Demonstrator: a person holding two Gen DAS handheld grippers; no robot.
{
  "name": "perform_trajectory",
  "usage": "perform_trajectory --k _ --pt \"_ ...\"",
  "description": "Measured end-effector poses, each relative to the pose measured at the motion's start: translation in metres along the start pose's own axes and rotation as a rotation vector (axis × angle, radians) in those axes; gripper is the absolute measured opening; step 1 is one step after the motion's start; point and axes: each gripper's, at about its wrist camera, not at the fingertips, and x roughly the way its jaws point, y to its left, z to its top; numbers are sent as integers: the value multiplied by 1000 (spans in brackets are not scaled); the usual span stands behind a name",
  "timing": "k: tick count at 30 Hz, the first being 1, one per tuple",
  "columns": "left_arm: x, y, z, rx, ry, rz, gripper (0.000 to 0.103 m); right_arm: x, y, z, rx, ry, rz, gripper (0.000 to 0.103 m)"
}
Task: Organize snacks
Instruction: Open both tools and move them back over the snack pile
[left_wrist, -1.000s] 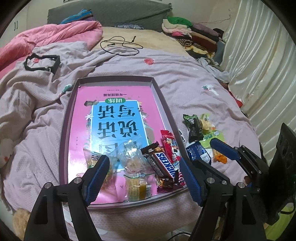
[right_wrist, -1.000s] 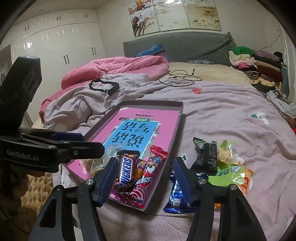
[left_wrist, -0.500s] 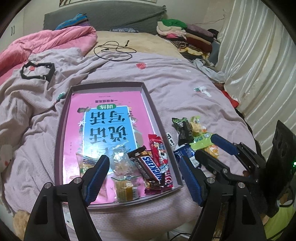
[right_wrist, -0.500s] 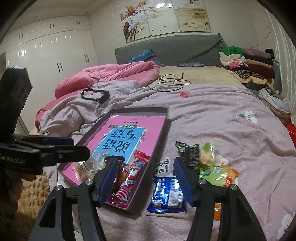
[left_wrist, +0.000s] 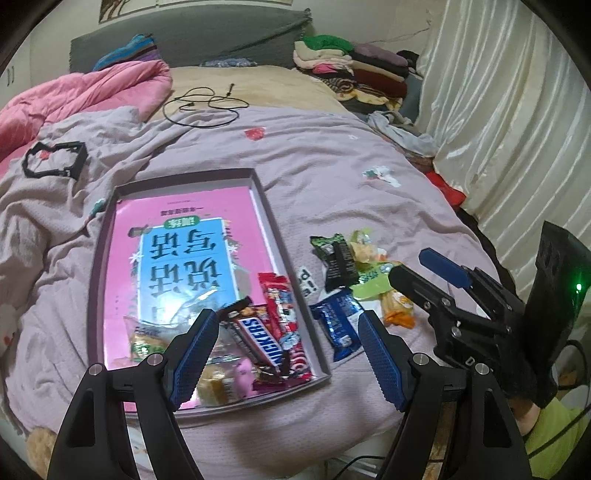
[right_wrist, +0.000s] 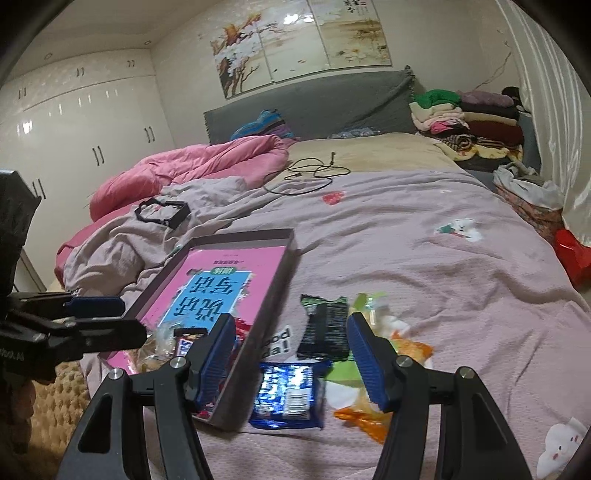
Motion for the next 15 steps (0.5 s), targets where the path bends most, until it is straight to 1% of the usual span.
perform_trajectory --k 9,12,15 --pt "9 -24 1 36 19 -26 79 -6 -19 3 33 -13 -26 65" --pt "12 -30 2 45 22 -28 79 -6 -23 3 34 0 -25 67" --pt "15 -35 2 47 28 -30 79 -5 -27 2 37 8 -32 68"
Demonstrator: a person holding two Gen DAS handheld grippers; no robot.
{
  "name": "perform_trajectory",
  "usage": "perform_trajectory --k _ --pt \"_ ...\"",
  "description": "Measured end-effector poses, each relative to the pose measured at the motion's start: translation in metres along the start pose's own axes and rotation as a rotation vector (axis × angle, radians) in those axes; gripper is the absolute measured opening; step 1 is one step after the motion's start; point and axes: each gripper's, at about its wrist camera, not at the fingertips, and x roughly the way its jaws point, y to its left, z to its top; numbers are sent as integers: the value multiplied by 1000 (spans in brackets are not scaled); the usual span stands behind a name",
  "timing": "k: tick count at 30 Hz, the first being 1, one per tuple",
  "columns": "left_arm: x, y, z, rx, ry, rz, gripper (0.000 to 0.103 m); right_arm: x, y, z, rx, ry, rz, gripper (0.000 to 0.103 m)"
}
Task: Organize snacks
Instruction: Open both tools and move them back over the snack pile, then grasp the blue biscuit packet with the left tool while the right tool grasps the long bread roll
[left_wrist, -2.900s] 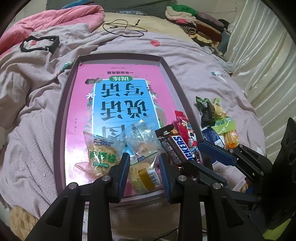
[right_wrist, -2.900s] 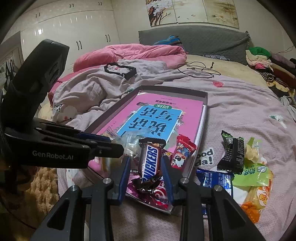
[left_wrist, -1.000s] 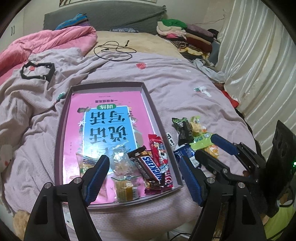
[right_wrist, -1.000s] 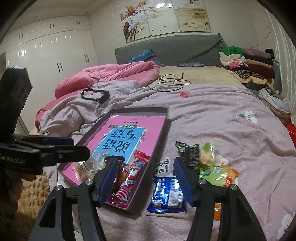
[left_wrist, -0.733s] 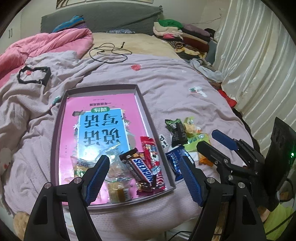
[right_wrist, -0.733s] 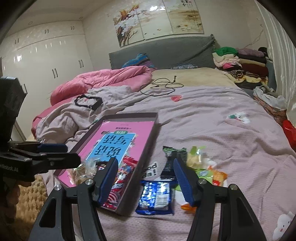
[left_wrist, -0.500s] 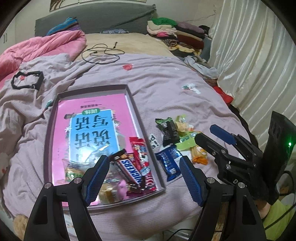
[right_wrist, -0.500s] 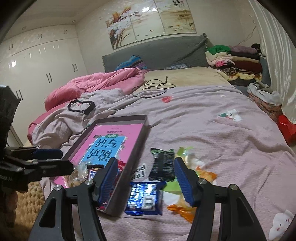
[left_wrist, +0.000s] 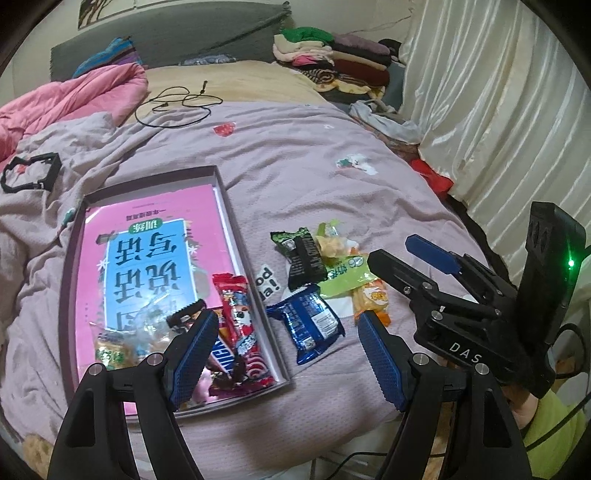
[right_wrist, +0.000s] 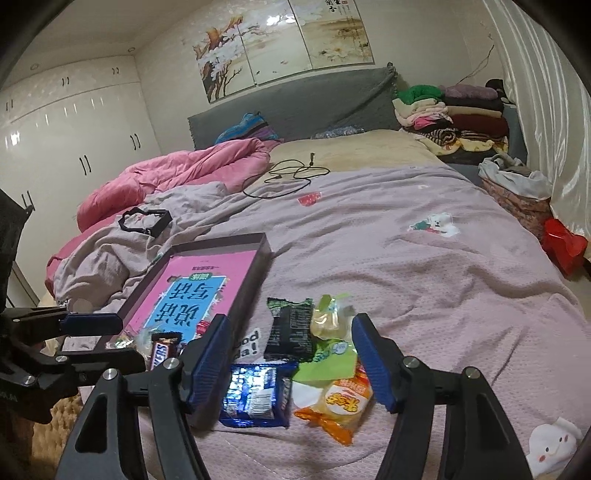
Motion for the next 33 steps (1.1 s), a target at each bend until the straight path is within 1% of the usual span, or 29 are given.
perform_trajectory --k 9,17,25,30,33 --pt "13 -8 -1 -4 39 -17 79 5 -10 -2 14 20 -24 69" --pt "31 -15 -5 -17 101 -39 79 8 -31 -4 54 42 -56 69" --pt "57 -21 -1 -61 183 -50 79 18 -45 -9 80 104 -77 69" --pt "75 -24 5 -73 240 -36 79 25 -52 -13 94 145 -95 69" --pt "84 -26 8 -80 268 -44 78 31 -57 -17 104 185 -83 69"
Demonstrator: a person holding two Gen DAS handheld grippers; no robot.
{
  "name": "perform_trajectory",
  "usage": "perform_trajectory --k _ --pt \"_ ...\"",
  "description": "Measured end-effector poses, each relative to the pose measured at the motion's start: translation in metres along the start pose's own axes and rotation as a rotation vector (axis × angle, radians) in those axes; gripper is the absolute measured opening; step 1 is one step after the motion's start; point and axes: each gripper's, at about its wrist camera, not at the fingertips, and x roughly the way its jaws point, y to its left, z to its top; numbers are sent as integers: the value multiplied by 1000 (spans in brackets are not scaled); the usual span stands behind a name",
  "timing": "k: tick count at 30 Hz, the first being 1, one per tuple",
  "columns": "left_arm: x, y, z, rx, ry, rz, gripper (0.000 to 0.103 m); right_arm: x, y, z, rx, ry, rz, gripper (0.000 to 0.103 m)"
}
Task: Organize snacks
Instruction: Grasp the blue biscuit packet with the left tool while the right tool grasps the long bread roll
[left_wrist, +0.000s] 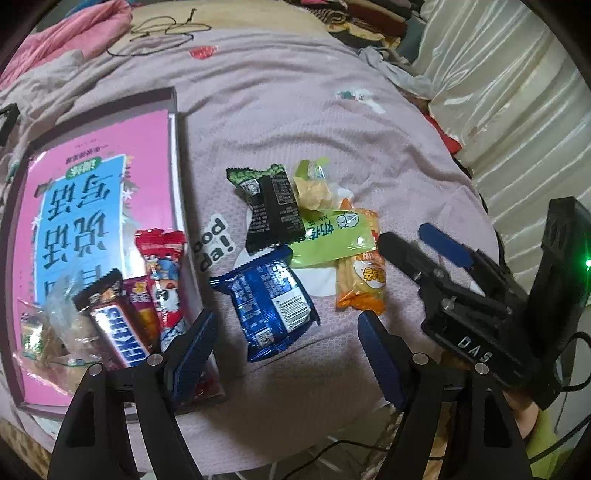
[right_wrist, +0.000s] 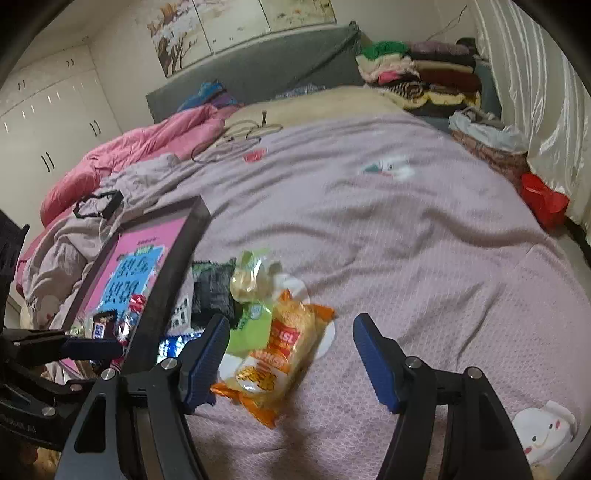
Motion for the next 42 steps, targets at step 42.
perform_trajectory --k 42 --pt "52 -5 16 -43 66 83 74 36 -8 -6 -112 167 27 39"
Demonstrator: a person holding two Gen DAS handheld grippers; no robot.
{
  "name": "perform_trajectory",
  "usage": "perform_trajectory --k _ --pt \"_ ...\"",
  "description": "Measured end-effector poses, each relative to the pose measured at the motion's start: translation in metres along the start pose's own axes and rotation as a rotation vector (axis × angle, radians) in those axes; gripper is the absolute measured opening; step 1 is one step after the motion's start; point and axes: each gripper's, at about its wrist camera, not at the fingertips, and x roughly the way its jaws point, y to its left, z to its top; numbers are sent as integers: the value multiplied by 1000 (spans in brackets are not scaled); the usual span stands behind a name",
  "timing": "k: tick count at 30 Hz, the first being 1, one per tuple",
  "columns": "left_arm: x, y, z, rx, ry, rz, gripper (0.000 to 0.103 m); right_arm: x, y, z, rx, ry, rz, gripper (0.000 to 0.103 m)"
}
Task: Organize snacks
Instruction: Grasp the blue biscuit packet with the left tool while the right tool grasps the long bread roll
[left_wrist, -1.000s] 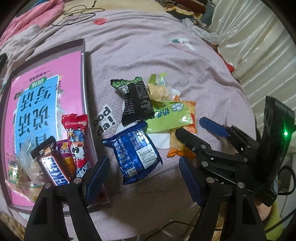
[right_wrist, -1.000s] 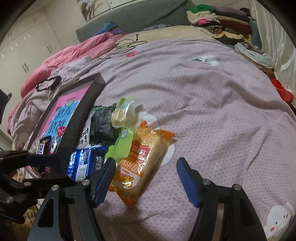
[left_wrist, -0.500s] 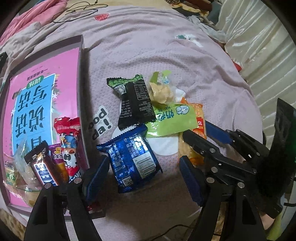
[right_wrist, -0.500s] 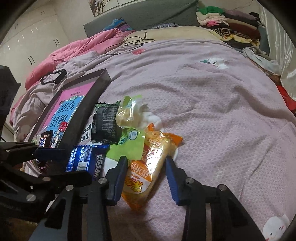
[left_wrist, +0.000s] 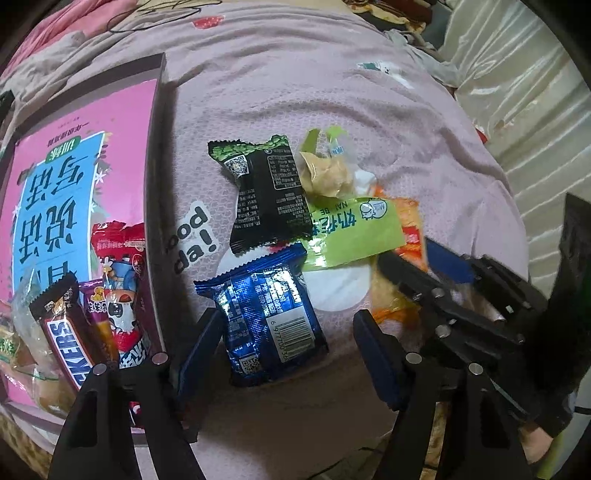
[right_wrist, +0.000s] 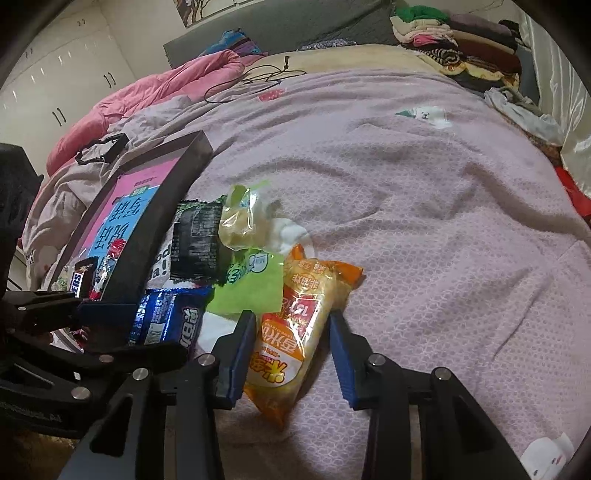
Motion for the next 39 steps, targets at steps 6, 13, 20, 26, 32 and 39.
perform_trajectory --k 6,13,20,26,32,39 --pt "6 -9 1 19 -9 41 74 -7 -11 -3 25 -12 -33 38" --pt "16 -21 1 99 -40 110 55 0 -6 -3 3 -7 -57 38" --pt "4 -12 -5 87 -71 32 53 1 -7 -4 27 -20 -55 38" --pt "-16 -13 -16 104 -104 -5 53 -14 -19 -4 92 -85 -20 36" --pt "-37 -12 -19 108 -151 -23 53 -32 -29 -1 153 -176 -6 36" --pt "-63 -2 -27 92 -197 -23 53 -60 -22 2 139 -315 43 36"
